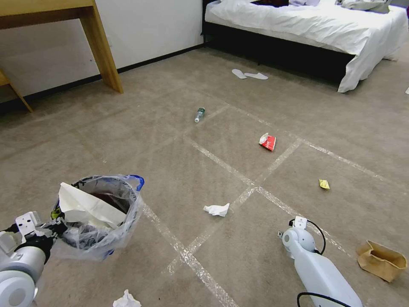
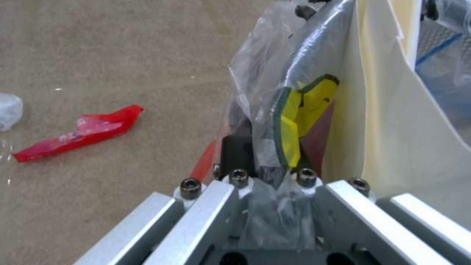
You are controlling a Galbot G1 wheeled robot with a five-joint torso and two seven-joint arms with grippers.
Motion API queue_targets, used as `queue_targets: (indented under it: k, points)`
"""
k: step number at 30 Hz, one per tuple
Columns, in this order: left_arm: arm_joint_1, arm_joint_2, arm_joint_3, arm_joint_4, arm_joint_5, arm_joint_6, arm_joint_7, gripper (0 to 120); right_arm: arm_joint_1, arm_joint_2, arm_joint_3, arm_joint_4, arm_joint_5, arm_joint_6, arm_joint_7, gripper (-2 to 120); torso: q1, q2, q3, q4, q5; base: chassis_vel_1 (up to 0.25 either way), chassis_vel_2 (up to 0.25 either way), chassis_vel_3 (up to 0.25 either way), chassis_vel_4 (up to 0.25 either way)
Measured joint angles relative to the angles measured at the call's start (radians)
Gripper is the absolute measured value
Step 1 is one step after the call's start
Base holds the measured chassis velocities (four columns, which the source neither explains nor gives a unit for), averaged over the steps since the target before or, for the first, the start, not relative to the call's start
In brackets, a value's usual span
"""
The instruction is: Pick up the trash bin and place the garbage on the floor into it.
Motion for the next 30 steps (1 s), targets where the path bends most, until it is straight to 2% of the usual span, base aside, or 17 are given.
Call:
queue_targets:
  k: [3, 13, 14, 15, 16, 17, 18, 19, 20, 21, 22, 23, 24, 25, 27, 30]
  points:
    - [-0.003, 0.004, 0.000, 0.009, 0.001, -0.001, 0.000, 0, -0.001, 0.001, 0.007, -0.013, -0.018, 0.012, -0.007, 70, 0.000, 0.000, 0.001, 0.0006, 0.0017, 0.000, 0.000, 0.000, 0.000]
    - [-0.010, 0.009, 0.004, 0.021, 0.000, -0.001, 0.000, 0, -0.021, -0.001, 0.019, 0.007, -0.033, 0.019, -0.010, 49, 0.000, -0.001, 0.001, 0.0013, 0.0028, 0.000, 0.000, 0.000, 0.000]
    - [-0.010, 0.009, 0.006, 0.022, 0.000, -0.001, 0.000, 0, -0.025, -0.003, 0.022, 0.015, -0.033, 0.019, -0.010, 45, 0.000, -0.001, 0.001, 0.0011, 0.0031, 0.000, 0.000, 0.000, 0.000]
    - [-0.009, 0.009, 0.006, 0.022, 0.001, -0.002, 0.000, 0, -0.030, -0.010, 0.028, 0.020, -0.035, 0.015, 0.001, 41, 0.000, -0.001, 0.001, -0.0001, 0.0023, 0.000, 0.000, 0.000, 0.000]
    - [-0.008, 0.008, 0.006, 0.023, 0.002, -0.003, -0.001, 0, -0.036, -0.017, 0.031, 0.026, -0.036, 0.011, 0.008, 36, 0.001, -0.001, 0.001, -0.0017, 0.0001, 0.000, 0.000, 0.000, 0.000]
    - [-0.008, 0.008, 0.006, 0.023, 0.002, -0.003, -0.001, 0, -0.036, -0.017, 0.031, 0.026, -0.036, 0.011, 0.008, 36, 0.001, -0.001, 0.001, -0.0017, 0.0001, 0.000, 0.000, 0.000, 0.000]
    - [-0.008, 0.007, 0.008, 0.023, 0.001, -0.003, 0.000, 0, -0.042, -0.023, 0.032, 0.046, -0.034, 0.002, 0.014, 30, 0.001, -0.001, 0.001, -0.0024, 0.0011, -0.042, -0.034, -0.056, -0.019]
    - [-0.008, 0.007, 0.008, 0.023, 0.001, -0.003, 0.000, 0, -0.042, -0.023, 0.032, 0.046, -0.034, 0.002, 0.014, 30, 0.001, -0.001, 0.001, -0.0024, 0.0011, -0.042, -0.034, -0.056, -0.019]
    - [-0.008, 0.007, 0.008, 0.022, 0.001, -0.003, 0.000, 0, -0.049, -0.031, 0.035, 0.068, -0.029, -0.007, 0.022, 25, 0.001, -0.001, 0.001, -0.0022, 0.0023, -0.023, -0.028, -0.056, -0.028]
    - [-0.009, 0.006, 0.008, 0.022, 0.001, -0.004, 0.000, 0, -0.060, -0.041, 0.040, 0.107, -0.017, -0.021, 0.033, 17, 0.001, -0.001, 0.001, -0.0021, 0.0012, 0.000, 0.000, 0.000, 0.000]
    - [-0.009, 0.006, 0.008, 0.022, 0.001, -0.004, 0.000, 0, -0.060, -0.041, 0.040, 0.107, -0.017, -0.021, 0.033, 17, 0.001, -0.001, 0.001, -0.0021, 0.0012, 0.000, 0.000, 0.000, 0.000]
    - [-0.009, 0.005, 0.008, 0.022, 0.001, -0.004, 0.000, 0, -0.070, -0.049, 0.046, 0.141, -0.007, -0.032, 0.041, 13, 0.001, -0.001, 0.001, -0.0005, 0.0011, 0.000, 0.000, 0.000, 0.000]
    - [-0.010, 0.004, 0.009, 0.022, 0.002, -0.004, -0.001, 0, -0.080, -0.055, 0.051, 0.174, 0.006, -0.040, 0.047, 7, 0.001, -0.001, 0.001, 0.0000, 0.0012, 0.000, 0.000, 0.000, 0.000]
    - [-0.010, 0.004, 0.009, 0.022, 0.002, -0.004, -0.001, 0, -0.080, -0.055, 0.051, 0.174, 0.006, -0.040, 0.047, 7, 0.001, -0.001, 0.001, 0.0000, 0.0012, 0.000, 0.000, 0.000, 0.000]
    - [-0.012, 0.003, 0.011, 0.022, 0.003, -0.004, -0.002, 0, -0.100, -0.061, 0.059, 0.234, 0.016, -0.047, 0.060, 0, 0.001, -0.001, 0.001, 0.0000, 0.0013, 0.000, 0.000, 0.000, 0.000]
    - [-0.012, 0.002, 0.013, 0.021, 0.003, -0.004, -0.001, 0, -0.116, -0.065, 0.064, 0.272, 0.017, -0.048, 0.066, 0, 0.001, -0.001, 0.001, -0.0002, 0.0014, 0.000, 0.000, 0.000, 0.000]
